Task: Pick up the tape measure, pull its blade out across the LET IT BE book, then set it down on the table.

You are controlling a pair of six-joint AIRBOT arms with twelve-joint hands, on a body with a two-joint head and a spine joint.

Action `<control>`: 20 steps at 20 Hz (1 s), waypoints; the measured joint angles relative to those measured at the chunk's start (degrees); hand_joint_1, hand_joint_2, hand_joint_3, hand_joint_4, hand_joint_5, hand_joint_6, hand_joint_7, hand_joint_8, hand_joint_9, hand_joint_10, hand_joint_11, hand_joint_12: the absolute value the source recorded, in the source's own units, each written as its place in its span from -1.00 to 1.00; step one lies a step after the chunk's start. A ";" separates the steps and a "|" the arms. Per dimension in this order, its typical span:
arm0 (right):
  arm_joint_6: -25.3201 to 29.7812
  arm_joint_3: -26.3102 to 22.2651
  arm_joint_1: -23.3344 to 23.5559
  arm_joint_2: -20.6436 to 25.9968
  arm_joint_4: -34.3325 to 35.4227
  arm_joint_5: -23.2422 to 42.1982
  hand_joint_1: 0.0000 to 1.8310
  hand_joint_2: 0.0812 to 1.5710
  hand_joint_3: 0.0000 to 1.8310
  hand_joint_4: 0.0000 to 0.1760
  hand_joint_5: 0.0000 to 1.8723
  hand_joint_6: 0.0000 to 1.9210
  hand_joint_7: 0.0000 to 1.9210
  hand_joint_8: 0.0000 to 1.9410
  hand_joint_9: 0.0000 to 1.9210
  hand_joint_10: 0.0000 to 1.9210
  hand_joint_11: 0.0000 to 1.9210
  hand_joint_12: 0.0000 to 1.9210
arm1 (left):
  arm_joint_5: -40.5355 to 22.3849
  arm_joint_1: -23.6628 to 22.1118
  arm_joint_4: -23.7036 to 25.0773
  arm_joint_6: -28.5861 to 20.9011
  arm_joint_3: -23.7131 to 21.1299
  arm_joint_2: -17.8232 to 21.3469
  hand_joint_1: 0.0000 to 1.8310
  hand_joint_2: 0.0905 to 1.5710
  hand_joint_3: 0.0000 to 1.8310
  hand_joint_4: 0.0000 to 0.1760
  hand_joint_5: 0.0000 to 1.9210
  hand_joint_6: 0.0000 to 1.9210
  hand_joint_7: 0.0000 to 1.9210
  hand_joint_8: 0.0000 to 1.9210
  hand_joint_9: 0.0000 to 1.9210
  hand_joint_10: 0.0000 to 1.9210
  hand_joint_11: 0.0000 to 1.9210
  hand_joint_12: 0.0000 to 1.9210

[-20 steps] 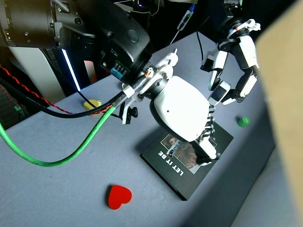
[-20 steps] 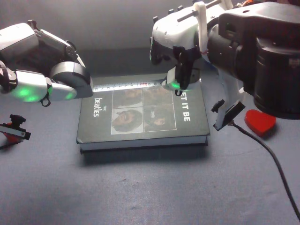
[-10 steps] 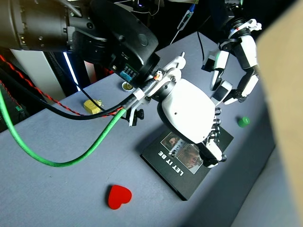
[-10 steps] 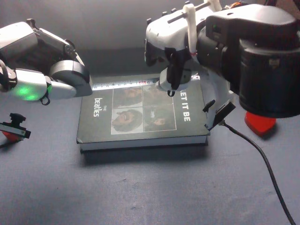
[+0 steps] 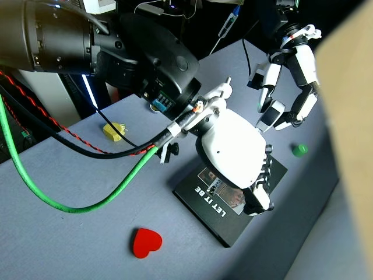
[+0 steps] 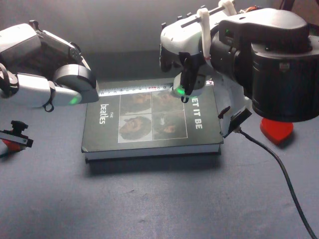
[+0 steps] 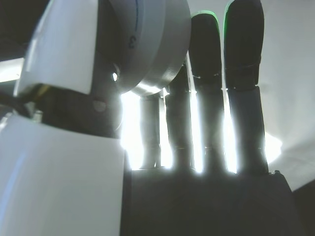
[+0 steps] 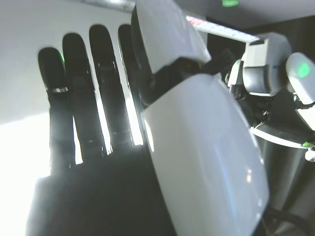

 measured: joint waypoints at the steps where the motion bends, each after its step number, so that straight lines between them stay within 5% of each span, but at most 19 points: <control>1: 0.02 0.00 -0.09 0.00 -0.31 -0.20 0.13 0.42 -1.00 -1.00 -0.24 -0.99 -0.23 -0.99 -0.27 -0.99 -0.66 -0.04 | 0.00 0.00 0.00 -0.02 0.00 0.00 0.50 0.39 -1.00 -1.00 -0.03 -0.09 0.02 0.06 -0.05 0.34 -0.03 0.16; 18: 0.02 0.00 -0.20 0.02 -0.76 -0.63 0.13 0.43 -1.00 -1.00 -0.18 -0.98 -0.20 -0.99 -0.24 -0.98 -0.58 -0.02 | 0.04 -0.63 -0.15 -0.20 0.24 -0.31 0.50 0.38 -1.00 -1.00 -0.04 -0.09 0.03 0.04 -0.04 0.34 0.00 0.12; 19: 0.02 0.00 -0.20 0.02 -1.16 -0.59 0.16 0.47 -1.00 -1.00 -0.11 -0.02 -0.07 -0.97 -0.11 -0.96 -0.48 0.02 | 0.04 -0.63 -0.15 -0.20 0.24 -0.31 0.51 0.38 -1.00 -1.00 -0.04 -0.09 0.02 0.04 -0.04 0.33 0.00 0.12; 20: 0.02 0.00 -0.20 0.09 -1.27 -0.61 0.28 0.46 -1.00 -1.00 -0.13 0.18 0.03 -0.18 0.05 -0.90 -0.35 0.11 | 0.04 -0.63 -0.15 -0.20 0.24 -0.31 0.50 0.39 -1.00 -1.00 -0.05 -0.07 0.02 0.05 -0.05 0.34 -0.01 0.12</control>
